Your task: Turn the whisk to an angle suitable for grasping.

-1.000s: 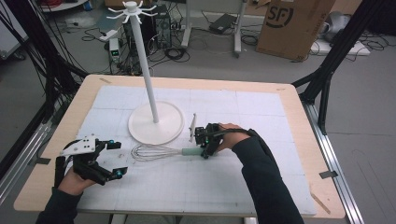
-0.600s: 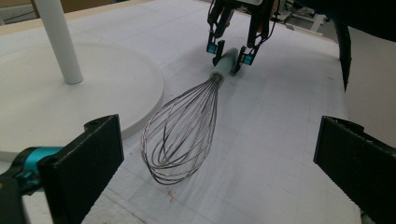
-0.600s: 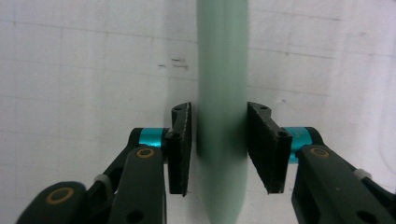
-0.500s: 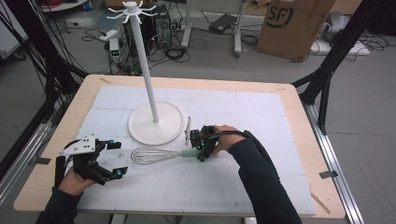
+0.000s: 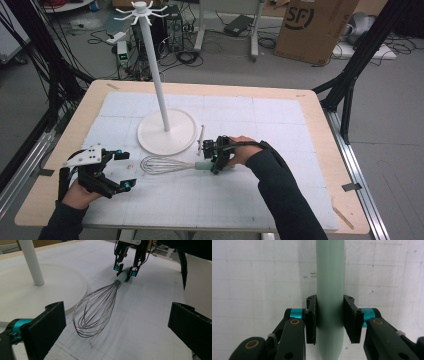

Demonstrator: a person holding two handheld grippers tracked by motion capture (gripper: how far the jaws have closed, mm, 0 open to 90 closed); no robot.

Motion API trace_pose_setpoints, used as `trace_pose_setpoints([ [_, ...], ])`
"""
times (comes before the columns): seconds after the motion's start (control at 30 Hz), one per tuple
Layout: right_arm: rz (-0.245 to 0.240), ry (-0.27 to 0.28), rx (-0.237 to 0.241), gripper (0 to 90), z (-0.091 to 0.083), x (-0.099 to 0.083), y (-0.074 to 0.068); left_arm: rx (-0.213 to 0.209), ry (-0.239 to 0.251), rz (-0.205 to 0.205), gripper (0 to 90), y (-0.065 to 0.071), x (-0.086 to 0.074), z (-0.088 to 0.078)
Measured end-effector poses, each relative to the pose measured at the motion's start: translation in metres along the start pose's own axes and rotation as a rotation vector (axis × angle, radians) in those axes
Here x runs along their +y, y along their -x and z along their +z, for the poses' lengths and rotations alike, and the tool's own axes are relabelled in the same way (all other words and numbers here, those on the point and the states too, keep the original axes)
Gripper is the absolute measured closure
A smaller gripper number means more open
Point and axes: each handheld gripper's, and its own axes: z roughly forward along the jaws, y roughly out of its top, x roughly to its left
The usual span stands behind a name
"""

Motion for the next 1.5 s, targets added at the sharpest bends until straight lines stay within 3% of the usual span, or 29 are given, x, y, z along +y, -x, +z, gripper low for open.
trace_pose_setpoints([
  [0.23,0.046,0.059,0.059,66.8,-0.008,0.0,-0.003,0.0,0.002,0.001,2.0,0.0,0.0,-0.001],
  [0.67,0.014,0.078,0.107,66.7,0.002,0.02,-0.012,-0.023,0.005,0.004,2.0,0.002,0.002,-0.002],
  [0.8,0.0,0.069,0.095,66.7,0.004,0.026,-0.015,-0.022,0.011,-0.001,2.0,0.003,0.003,-0.002],
  [1.03,-0.001,0.098,0.089,66.7,0.004,0.036,-0.017,-0.023,0.016,0.0,2.0,0.004,0.004,-0.004],
  [1.5,-0.028,0.126,0.12,66.7,0.015,0.069,-0.025,-0.022,0.026,0.004,2.1,0.004,0.006,-0.007],
])
